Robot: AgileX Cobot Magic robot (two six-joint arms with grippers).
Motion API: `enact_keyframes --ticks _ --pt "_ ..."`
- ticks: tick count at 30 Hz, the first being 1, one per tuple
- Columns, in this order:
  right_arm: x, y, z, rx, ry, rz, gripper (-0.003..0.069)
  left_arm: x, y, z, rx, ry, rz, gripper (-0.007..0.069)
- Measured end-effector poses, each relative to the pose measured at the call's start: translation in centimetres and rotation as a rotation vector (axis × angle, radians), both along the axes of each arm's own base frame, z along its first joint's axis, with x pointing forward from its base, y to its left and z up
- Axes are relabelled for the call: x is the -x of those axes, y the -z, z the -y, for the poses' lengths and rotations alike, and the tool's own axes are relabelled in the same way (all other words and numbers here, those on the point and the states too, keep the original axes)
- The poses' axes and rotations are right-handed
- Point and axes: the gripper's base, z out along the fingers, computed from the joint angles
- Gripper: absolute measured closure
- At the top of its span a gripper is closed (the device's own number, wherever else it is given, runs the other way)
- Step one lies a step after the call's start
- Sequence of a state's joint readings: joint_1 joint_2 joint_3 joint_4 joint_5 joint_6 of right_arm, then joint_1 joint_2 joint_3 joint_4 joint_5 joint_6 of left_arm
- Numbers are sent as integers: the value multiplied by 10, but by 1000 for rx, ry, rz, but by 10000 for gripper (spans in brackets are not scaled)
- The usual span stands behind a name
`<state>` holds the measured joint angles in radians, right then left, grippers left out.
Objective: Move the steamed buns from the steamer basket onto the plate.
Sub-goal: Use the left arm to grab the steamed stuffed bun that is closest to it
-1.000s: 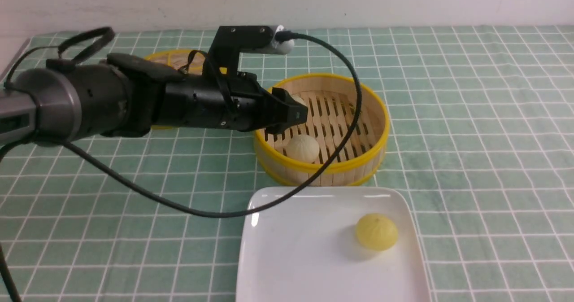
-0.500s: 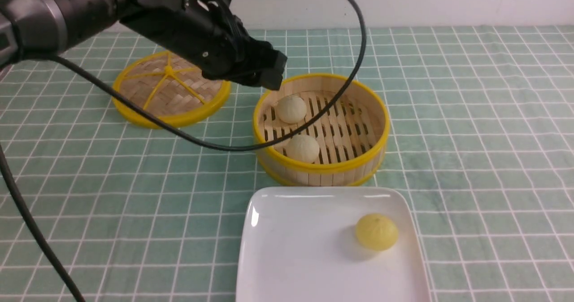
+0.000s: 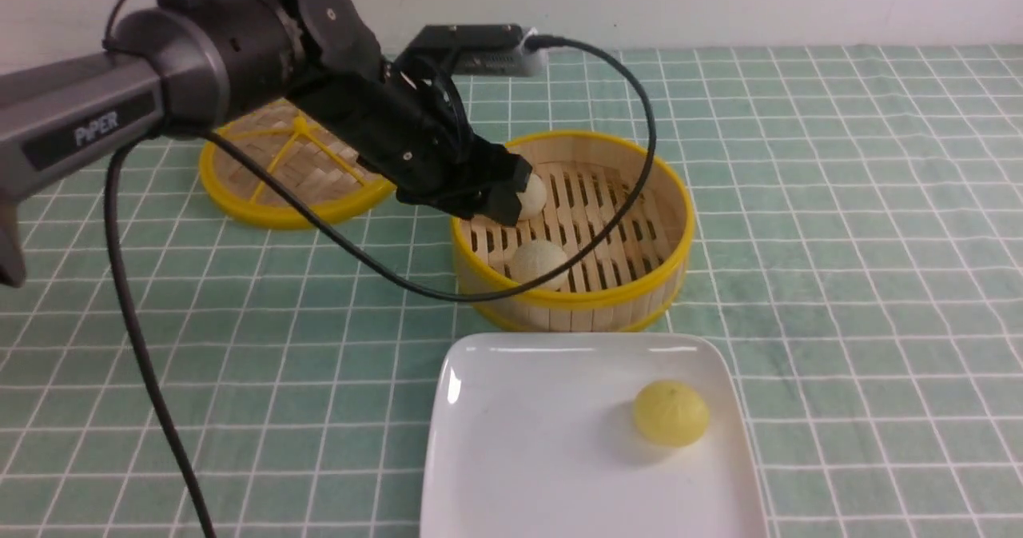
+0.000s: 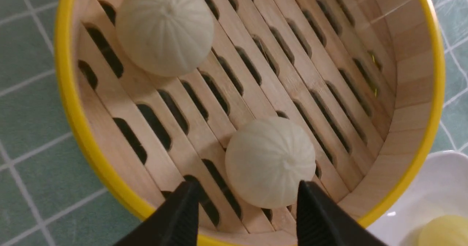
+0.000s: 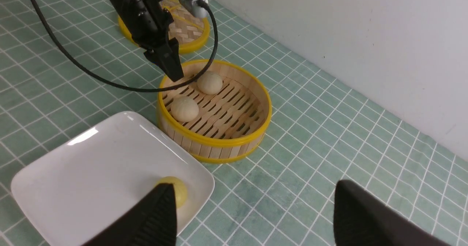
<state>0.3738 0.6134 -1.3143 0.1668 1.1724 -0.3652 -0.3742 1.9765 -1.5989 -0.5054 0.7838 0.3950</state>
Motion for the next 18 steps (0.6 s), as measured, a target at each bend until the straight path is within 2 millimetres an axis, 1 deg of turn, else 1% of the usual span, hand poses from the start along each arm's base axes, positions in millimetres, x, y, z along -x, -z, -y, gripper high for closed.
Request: enact_keyframes --ticks 3,6,14,17,18 --pt "0 0 0 0 0 0 100 -3 11 6 31 41 -13 238" --pt "0 0 0 0 0 0 100 -4 18 9 47 83 -6 238" --pt "0 0 0 0 0 0 102 -4 17 11 53 124 17 238" --pt "0 0 0 0 0 0 105 -1 17 17 33 180 55 238" --pt "0 0 0 -1 -1 0 107 2 17 24 20 216 76 238"
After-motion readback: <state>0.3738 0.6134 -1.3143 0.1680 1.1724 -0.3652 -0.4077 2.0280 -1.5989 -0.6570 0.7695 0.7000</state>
